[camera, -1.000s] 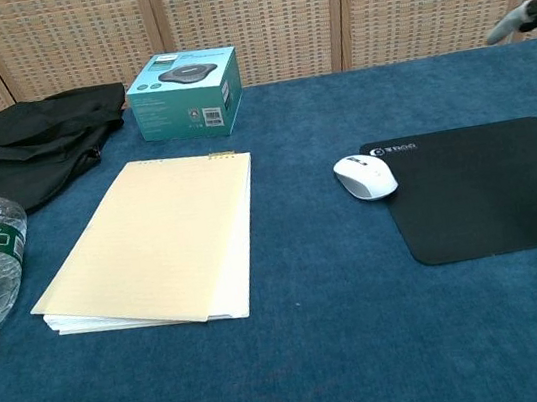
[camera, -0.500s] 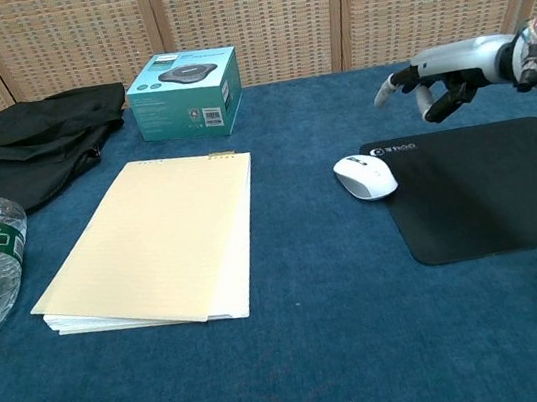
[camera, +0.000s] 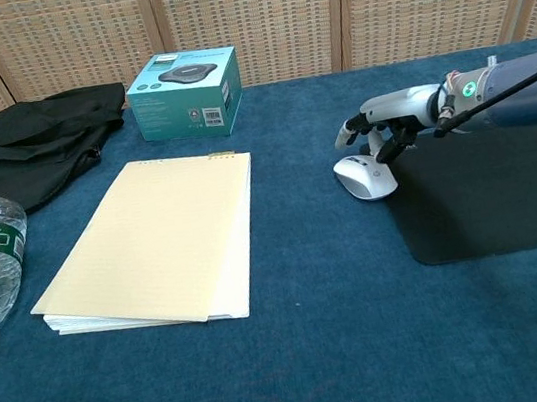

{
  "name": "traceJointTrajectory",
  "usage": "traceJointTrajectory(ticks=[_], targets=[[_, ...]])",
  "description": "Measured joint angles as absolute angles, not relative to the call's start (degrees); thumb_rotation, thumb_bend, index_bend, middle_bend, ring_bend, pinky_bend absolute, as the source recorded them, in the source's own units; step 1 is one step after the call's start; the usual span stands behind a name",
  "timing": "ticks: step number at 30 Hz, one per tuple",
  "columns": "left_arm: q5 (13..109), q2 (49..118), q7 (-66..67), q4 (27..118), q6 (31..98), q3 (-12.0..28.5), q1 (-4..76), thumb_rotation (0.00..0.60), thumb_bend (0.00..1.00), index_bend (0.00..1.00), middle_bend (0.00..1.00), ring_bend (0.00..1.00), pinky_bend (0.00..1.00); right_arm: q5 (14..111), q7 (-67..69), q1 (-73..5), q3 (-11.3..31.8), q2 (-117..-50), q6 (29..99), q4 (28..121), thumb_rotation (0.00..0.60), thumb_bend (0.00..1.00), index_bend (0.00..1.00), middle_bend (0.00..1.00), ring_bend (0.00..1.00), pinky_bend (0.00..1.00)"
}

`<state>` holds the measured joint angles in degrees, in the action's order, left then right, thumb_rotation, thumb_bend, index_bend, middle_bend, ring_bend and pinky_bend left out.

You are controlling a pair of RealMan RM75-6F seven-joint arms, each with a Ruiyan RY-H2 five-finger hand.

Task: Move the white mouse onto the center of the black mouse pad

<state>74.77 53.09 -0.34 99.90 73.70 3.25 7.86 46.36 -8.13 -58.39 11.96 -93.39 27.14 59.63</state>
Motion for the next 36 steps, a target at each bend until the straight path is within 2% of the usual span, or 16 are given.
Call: traceJointTrajectory(ticks=[6,9,11,16,26,32,34,36], targets=[[73.9,53.3,-0.4,99.4,72.9,3.4,8.3,0.600,0.01,0.00,0.00,0.00,0.00,43.1,-8.9,-60.4,10.9,-94.7,24.4,56.1,0.600,1.00,0.15,0.13,0.01,0.00],[73.6,53.3,-0.5,99.3,72.8,3.5,8.3,0.600,0.01,0.00,0.00,0.00,0.00,40.7,-9.5,-61.2,10.1,-94.7,23.8,55.5,0.600,1.00,0.17,0.20,0.07,0.09],[73.5,53.3,-0.6,99.3,72.6,3.5,8.4,0.600,0.01,0.00,0.00,0.00,0.00,39.0,-10.0,-61.6,9.3,-94.2,23.7,55.8,0.600,1.00,0.23,0.25,0.13,0.18],[73.8,53.2,-0.5,99.6,72.5,3.4,8.5,0.600,0.01,0.00,0.00,0.00,0.00,35.0,-11.3,-62.2,7.7,-91.6,24.7,59.7,0.600,1.00,0.29,0.31,0.20,0.26],[75.3,53.2,0.3,100.5,73.8,2.7,8.1,0.600,0.01,0.00,0.00,0.00,0.00,31.5,-15.2,-62.0,2.4,-82.8,31.1,77.6,0.600,1.00,0.29,0.31,0.21,0.33],[76.4,53.1,0.6,101.1,74.7,2.4,7.7,0.600,0.01,0.00,0.00,0.00,0.00,33.5,-15.7,-59.6,-0.1,-77.8,35.1,87.0,0.600,1.00,0.29,0.30,0.22,0.35],[76.9,53.0,0.8,101.3,75.1,2.2,7.5,0.600,0.01,0.00,0.00,0.00,0.00,35.4,-15.8,-58.7,-0.8,-76.6,36.2,89.4,0.600,1.00,0.29,0.27,0.20,0.35],[77.5,52.9,0.9,101.6,75.6,2.0,7.3,0.600,0.01,0.00,0.00,0.00,0.00,38.2,-15.7,-57.5,-1.3,-75.3,37.5,91.8,0.600,1.00,0.28,0.18,0.12,0.33]])
